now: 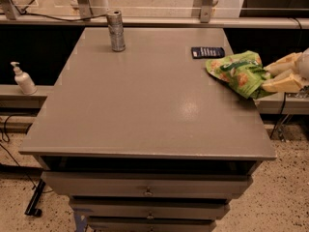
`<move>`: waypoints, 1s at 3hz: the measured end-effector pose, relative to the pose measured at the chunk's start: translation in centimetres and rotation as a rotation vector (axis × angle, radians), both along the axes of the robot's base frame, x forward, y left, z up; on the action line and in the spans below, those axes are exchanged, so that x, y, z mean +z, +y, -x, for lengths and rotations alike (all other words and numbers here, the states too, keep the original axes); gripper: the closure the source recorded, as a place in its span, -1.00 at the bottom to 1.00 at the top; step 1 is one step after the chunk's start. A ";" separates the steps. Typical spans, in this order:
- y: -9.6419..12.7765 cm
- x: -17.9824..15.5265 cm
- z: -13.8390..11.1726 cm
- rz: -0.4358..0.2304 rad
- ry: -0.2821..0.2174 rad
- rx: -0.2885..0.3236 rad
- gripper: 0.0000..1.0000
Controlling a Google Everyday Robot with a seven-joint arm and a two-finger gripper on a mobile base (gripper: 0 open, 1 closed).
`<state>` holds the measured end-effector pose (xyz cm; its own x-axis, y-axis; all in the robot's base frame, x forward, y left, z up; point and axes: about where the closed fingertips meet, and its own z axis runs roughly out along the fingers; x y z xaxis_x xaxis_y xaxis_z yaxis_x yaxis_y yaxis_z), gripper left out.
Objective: Move green rice chip bag near rxbar blueberry
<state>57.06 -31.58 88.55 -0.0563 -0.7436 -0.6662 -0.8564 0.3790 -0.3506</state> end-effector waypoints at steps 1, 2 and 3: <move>-0.4 -2.0 -0.9 -0.009 0.033 0.001 1.00; -0.1 -2.3 -1.2 -0.019 0.042 0.002 0.65; -0.1 -2.2 -1.2 -0.020 0.042 0.002 0.19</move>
Offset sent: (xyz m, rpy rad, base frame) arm 0.0202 0.0052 -0.0421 0.0595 0.0704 -0.0008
